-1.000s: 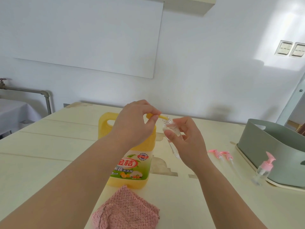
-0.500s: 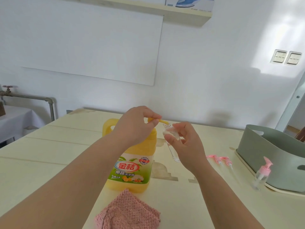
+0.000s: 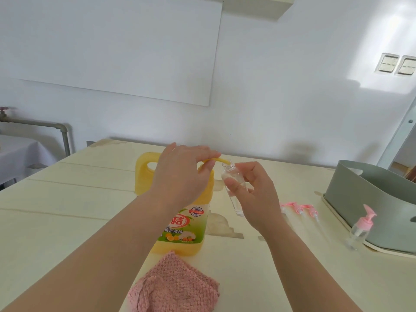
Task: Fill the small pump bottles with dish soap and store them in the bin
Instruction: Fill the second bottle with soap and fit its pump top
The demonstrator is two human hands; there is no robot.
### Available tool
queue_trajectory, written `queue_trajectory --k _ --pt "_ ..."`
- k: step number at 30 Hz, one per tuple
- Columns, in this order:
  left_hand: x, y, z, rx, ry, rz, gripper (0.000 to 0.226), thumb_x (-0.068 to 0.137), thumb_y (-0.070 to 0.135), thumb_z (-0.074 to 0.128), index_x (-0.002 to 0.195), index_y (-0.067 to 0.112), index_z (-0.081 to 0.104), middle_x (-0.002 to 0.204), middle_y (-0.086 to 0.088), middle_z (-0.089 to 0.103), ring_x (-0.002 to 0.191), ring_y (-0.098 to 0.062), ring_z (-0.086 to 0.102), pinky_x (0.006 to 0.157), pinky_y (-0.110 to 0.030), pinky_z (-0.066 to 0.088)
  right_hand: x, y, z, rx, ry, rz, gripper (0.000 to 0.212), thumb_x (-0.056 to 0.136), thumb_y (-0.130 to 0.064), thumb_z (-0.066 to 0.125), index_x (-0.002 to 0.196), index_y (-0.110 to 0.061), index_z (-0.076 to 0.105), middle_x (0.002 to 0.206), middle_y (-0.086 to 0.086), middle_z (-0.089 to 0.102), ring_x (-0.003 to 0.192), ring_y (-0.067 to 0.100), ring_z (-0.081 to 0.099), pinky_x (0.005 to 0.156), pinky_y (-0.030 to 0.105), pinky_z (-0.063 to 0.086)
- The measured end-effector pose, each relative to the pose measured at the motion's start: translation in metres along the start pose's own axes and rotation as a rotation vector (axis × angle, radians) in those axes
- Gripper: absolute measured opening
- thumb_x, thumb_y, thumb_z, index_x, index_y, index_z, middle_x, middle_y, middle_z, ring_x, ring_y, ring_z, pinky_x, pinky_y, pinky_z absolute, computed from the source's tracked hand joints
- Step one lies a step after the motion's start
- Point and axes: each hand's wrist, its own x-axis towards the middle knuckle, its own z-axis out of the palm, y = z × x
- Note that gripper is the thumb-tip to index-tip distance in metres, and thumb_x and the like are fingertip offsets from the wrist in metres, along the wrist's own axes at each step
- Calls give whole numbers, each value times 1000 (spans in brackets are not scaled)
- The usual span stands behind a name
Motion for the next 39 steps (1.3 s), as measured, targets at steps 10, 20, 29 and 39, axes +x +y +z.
queue_trajectory --k 10,20,29,39 --pt "4 -1 -9 3 -78 -3 27 96 39 46 118 46 59 127 25 54 122 -5 41 107 -26 23 1 -8 -6 -68 -28 -28 19 86 -25 70 102 -26 58 98 -11 68 93 8 64 74 34 57" --pt "8 -4 -1 -137 -11 18 26 95 36 48 116 44 61 123 36 48 123 3 39 107 -28 32 4 -12 -7 -25 -25 -54 20 87 -22 70 96 -33 56 95 -9 71 88 9 66 74 35 57" --pt "-1 -10 17 -106 150 43 22 93 32 53 108 39 67 116 26 61 86 2 45 107 -28 26 3 4 -1 -5 -13 -31 25 81 -32 72 101 -34 57 102 -8 70 97 11 66 85 45 55" --pt "-3 0 6 -67 16 -31 25 96 30 48 113 39 64 117 30 56 100 6 45 112 -24 7 -1 0 0 -20 -5 -6 22 86 -19 71 101 -28 57 100 -3 71 92 17 68 80 52 55"
